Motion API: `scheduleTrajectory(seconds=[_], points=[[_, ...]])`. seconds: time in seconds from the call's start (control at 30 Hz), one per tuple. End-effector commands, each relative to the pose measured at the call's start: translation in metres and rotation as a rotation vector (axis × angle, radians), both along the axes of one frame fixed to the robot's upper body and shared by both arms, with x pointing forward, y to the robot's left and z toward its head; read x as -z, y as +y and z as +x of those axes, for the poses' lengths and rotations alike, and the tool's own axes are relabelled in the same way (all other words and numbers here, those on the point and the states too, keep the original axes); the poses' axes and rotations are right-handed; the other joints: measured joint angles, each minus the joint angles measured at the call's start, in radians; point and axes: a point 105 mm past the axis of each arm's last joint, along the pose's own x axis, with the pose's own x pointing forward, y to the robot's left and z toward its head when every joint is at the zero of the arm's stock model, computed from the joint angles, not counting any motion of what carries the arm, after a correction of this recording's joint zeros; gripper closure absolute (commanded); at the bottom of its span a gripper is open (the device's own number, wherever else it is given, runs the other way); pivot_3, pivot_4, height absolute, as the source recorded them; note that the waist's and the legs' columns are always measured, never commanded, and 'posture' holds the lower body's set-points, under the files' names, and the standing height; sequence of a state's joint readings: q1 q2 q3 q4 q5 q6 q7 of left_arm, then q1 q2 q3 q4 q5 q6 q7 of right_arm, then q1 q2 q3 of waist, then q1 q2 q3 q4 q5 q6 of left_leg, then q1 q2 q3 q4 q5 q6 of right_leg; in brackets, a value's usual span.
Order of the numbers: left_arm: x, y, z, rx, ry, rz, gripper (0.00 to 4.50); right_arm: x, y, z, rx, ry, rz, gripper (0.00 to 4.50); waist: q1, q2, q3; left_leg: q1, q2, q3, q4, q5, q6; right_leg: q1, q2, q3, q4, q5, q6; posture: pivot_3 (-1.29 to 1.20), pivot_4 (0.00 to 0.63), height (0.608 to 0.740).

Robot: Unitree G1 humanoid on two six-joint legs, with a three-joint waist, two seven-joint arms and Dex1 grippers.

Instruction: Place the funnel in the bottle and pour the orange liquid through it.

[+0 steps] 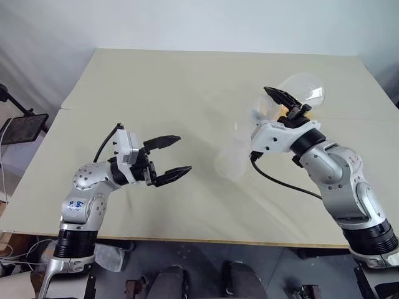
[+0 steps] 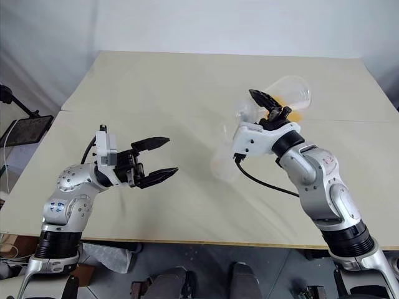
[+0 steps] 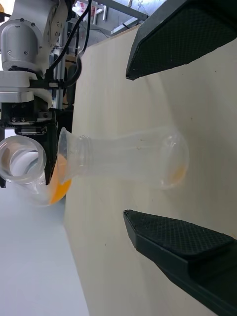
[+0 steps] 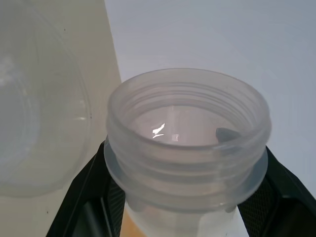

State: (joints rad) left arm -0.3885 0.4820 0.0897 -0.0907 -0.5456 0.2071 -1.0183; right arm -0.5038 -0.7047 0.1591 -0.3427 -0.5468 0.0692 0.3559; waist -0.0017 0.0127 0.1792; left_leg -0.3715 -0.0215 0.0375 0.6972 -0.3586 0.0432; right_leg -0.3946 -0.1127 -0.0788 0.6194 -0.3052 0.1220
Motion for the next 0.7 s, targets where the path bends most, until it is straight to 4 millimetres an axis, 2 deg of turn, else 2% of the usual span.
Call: scheduleTrajectory(seconds=[0.03, 0.7], points=[[-0.0071, -0.0011, -0.0009, 0.004, -0.038, -0.003, 0.00, -0.0170, 0.0016, -0.0047, -0.003, -0.092, -0.020, 2.01, 0.000, 0.000, 0.000, 0.000, 0.000, 0.000, 0.000, 0.000, 0.000, 0.000, 0.000, 0.000, 0.000, 0.000, 0.000, 0.00, 0.150, 0.740], [-0.0076, -0.0020, -0.0023, 0.004, -0.038, -0.010, 0.00, -0.0216, -0.0025, -0.0058, 0.018, -0.201, -0.134, 2.01, 0.000, 0.000, 0.000, 0.000, 0.000, 0.000, 0.000, 0.000, 0.000, 0.000, 0.000, 0.000, 0.000, 0.000, 0.000, 0.00, 0.150, 0.740]])
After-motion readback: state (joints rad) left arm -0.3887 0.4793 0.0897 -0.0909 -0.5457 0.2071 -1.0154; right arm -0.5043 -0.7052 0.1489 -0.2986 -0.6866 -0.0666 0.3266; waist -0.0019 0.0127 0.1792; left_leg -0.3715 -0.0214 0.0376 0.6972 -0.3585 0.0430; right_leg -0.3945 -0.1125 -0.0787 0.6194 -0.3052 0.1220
